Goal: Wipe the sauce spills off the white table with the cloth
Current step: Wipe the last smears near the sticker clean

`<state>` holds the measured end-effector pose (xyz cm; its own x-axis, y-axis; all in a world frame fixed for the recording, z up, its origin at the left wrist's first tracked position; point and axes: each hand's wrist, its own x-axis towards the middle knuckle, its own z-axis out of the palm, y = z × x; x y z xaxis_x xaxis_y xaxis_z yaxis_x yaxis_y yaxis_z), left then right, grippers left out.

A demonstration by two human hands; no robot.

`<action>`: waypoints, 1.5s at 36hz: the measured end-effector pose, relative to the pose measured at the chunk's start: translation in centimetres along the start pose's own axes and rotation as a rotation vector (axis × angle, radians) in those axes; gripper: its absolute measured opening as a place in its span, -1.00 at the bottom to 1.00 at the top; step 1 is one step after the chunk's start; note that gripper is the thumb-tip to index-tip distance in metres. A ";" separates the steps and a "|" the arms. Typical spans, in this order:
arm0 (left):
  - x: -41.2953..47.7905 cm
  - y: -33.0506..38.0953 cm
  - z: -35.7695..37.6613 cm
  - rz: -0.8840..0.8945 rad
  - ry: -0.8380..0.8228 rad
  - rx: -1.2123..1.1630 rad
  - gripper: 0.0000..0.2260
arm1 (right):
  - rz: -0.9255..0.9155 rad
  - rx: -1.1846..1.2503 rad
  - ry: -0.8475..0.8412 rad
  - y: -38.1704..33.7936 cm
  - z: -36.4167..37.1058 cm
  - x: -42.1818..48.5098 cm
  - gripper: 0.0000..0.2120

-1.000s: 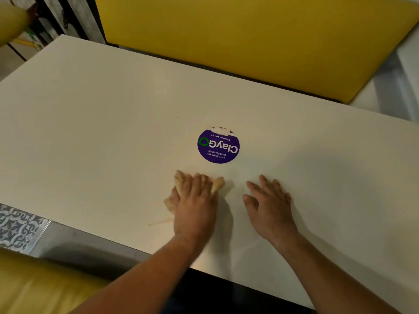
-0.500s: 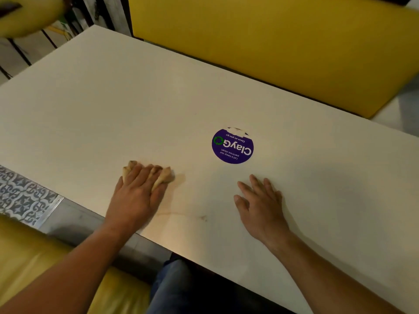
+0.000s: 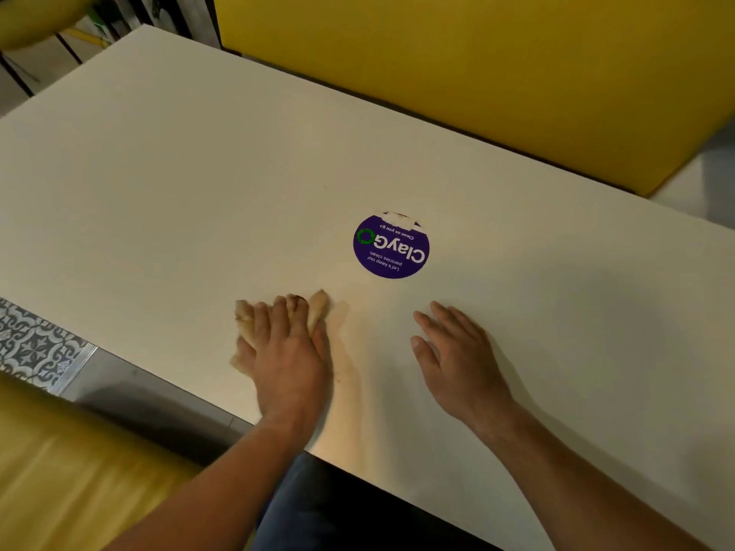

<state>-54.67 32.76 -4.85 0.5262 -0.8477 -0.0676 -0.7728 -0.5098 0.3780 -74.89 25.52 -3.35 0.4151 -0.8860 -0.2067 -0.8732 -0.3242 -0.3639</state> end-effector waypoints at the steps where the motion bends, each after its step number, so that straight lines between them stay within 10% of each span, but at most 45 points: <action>1: -0.6 1.0 0.5 0.040 -0.015 0.014 -0.54 | -0.003 0.008 0.004 0.2 0.1 -0.1 -0.45; 16: -1.4 -0.7 0.3 0.869 -0.111 0.161 -0.58 | 0.073 0.010 0.088 0.2 0.1 0.1 -0.50; 27: 5.7 -12.2 -5.5 0.373 -0.038 0.219 -0.53 | 0.132 -0.044 0.031 -0.6 0.7 -0.1 -0.55; 34: 3.8 -7.3 -3.2 -0.027 0.106 0.070 -0.56 | 0.128 -0.001 0.019 -0.5 0.5 -0.6 -0.55; 47: -1.9 2.0 1.1 0.153 -0.063 0.047 -0.57 | 0.083 0.070 0.016 0.3 0.1 -0.9 -0.54; 54: -2.1 1.2 -1.3 0.270 -0.225 -0.143 -0.25 | 0.016 0.154 0.065 0.0 -0.1 -1.8 -0.55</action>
<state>-56.22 34.08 -3.10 0.2071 -0.9677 -0.1435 -0.8072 -0.2519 0.5339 -75.65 27.10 -2.92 0.3794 -0.9119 -0.1564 -0.8282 -0.2594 -0.4968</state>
